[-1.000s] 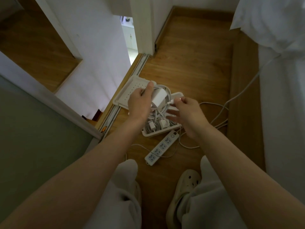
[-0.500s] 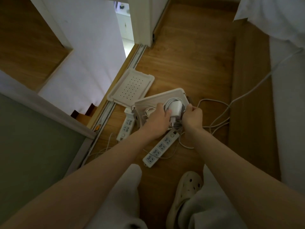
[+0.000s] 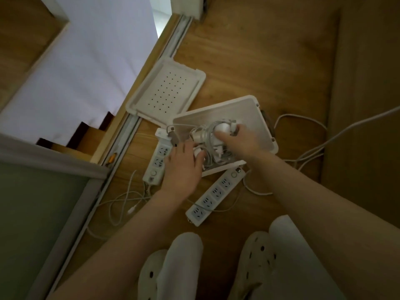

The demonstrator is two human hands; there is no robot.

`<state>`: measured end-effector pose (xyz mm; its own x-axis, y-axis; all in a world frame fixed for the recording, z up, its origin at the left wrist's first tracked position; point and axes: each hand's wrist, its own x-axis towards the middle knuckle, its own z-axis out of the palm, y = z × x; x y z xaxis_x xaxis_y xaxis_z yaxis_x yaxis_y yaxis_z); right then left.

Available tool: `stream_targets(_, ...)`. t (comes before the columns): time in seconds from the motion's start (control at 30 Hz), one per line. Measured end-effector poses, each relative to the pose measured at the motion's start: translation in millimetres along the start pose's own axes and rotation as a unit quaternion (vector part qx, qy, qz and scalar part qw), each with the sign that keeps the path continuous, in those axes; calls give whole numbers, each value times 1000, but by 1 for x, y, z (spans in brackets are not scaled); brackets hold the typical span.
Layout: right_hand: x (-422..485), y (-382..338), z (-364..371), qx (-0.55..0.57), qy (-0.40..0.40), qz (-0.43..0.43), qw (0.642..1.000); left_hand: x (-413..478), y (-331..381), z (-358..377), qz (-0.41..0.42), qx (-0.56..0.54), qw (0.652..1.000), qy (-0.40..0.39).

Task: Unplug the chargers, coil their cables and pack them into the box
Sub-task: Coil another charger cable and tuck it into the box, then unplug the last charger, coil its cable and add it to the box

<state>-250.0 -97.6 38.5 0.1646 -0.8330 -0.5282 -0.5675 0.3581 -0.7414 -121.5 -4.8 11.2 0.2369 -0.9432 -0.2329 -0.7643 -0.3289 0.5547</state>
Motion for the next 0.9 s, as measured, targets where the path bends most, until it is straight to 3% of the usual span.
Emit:
stream_targets(0.1,35,17,-4,-22,121,27,992,11,-32,14,-19,120,993,-7)
stream_targets(0.2,68,33,-5,-49,161,44,985,23,-61,28,-57,163,984,-37)
stream_targets(0.33,104,46,8,-116,170,33,978,33,-75,43,-42,114,993,-13)
stream_targets(0.47,133,50,21,-114,181,26,976,32,-80,55,-10,101,994,41)
stream_targets(0.57,150,56,29,-120,100,49,986,31,-85,60,0,92,994,53)
stream_targets(0.67,157,67,31,-212,15,85,973,31,-91,64,11,84,995,54)
stream_targets(0.9,152,56,32,-203,100,14,974,32,-97,69,12,49,998,44)
